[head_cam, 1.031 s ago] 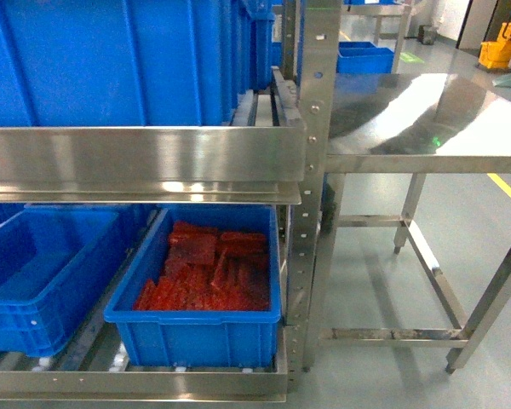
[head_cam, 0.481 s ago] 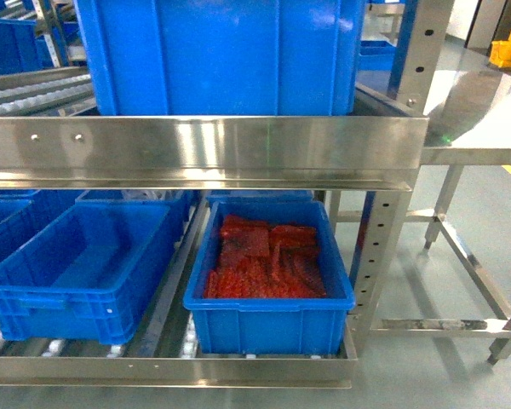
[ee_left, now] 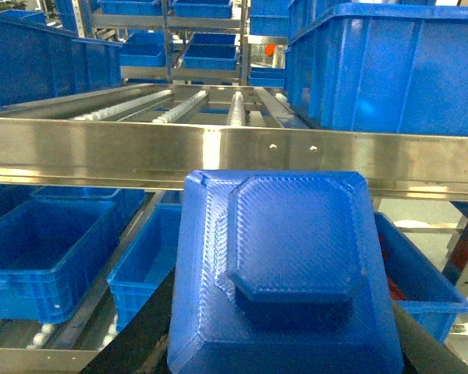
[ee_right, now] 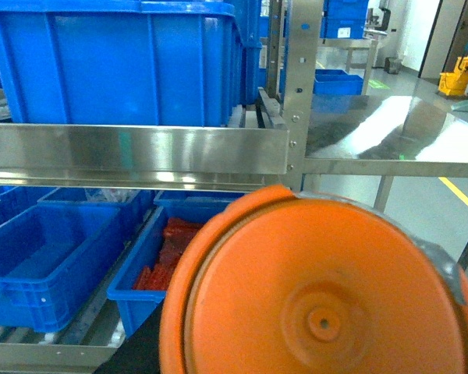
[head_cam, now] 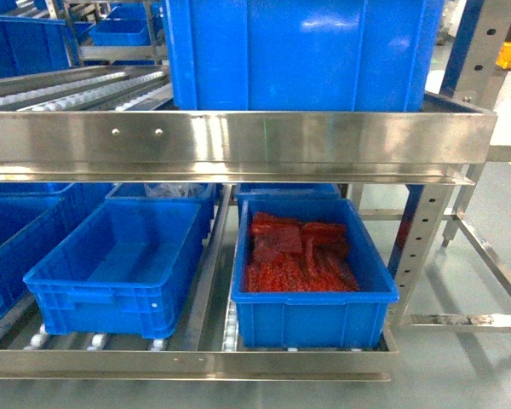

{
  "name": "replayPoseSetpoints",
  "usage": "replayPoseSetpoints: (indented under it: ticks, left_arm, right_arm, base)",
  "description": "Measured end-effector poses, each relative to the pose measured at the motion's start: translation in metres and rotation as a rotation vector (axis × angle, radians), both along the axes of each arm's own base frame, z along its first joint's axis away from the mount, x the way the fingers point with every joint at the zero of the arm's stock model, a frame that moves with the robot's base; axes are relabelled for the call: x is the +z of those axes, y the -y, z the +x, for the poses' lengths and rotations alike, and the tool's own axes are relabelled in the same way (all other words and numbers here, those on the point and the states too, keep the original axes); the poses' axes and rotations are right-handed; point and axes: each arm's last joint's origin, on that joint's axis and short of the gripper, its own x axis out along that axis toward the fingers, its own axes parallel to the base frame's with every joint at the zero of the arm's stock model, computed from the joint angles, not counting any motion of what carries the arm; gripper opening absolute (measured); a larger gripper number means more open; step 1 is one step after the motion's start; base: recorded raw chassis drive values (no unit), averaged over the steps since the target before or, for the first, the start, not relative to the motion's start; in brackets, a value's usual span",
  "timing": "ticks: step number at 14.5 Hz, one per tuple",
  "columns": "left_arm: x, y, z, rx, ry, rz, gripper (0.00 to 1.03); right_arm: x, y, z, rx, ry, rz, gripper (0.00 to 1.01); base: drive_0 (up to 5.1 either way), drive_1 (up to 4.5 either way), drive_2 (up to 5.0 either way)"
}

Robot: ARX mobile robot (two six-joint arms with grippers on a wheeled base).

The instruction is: Sort blue parts and orange caps into right shelf containers

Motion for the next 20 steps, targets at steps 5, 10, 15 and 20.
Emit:
replayPoseSetpoints:
  ticks: [5,10,15,20]
  left_arm:
    - [-0.0001,0.0000,0.0000,0.000,-0.001,0.000,0.41]
    - [0.0000,0.0000,0.0000,0.000,0.000,0.000,0.41]
    - [0.0000,0.0000,0.0000,0.000,0.000,0.000,0.41]
    - [-0.0002,0.0000,0.0000,0.000,-0.002,0.000,0.41]
  right_arm:
    - [0.0001,0.0000,0.0000,0.000,0.002,0.000,0.45]
    - [0.0000,0.0000,0.0000,0.000,-0.001,0.000,0.45]
    - [0.0003,0.0000,0.0000,0.000,0.003,0.000,0.45]
    - [0.0000,0.0000,0.0000,0.000,0.000,0.000,0.45]
  base:
    - [-4.9,2.47,2.5]
    - [-4.9,2.52,2.5]
    - [-4.9,2.55,2.6]
    - [-4.9,2.56,2.6]
